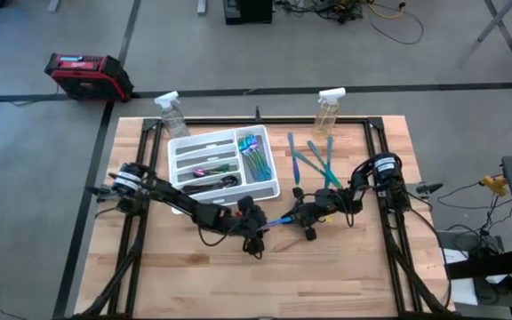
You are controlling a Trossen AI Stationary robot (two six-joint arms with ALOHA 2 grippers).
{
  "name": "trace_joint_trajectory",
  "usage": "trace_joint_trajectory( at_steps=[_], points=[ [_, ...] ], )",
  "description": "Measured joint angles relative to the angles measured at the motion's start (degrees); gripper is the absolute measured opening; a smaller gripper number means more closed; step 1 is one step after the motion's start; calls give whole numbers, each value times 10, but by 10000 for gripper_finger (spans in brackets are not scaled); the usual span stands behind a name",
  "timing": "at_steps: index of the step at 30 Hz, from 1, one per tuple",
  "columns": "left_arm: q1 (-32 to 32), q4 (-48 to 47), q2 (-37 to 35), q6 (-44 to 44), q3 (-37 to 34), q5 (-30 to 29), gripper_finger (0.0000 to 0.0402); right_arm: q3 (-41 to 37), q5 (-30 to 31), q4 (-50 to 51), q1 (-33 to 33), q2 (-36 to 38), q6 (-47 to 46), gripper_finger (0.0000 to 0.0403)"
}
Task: Sort silverware
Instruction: Put the blue table knife on the silverware tray
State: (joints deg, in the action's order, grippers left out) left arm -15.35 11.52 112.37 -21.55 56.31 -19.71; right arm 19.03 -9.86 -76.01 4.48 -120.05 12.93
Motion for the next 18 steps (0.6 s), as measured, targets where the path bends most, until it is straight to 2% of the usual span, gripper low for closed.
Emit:
trace_joint_trajectory(
  at_steps=[6, 18],
  points=[
    [0, -14, 2, -53, -1, 33, 156, 0, 6, -7, 7, 0, 4, 61],
    [-1, -39, 1, -66, 0, 12, 155, 0, 15, -3, 26, 11, 17, 61]
  ],
)
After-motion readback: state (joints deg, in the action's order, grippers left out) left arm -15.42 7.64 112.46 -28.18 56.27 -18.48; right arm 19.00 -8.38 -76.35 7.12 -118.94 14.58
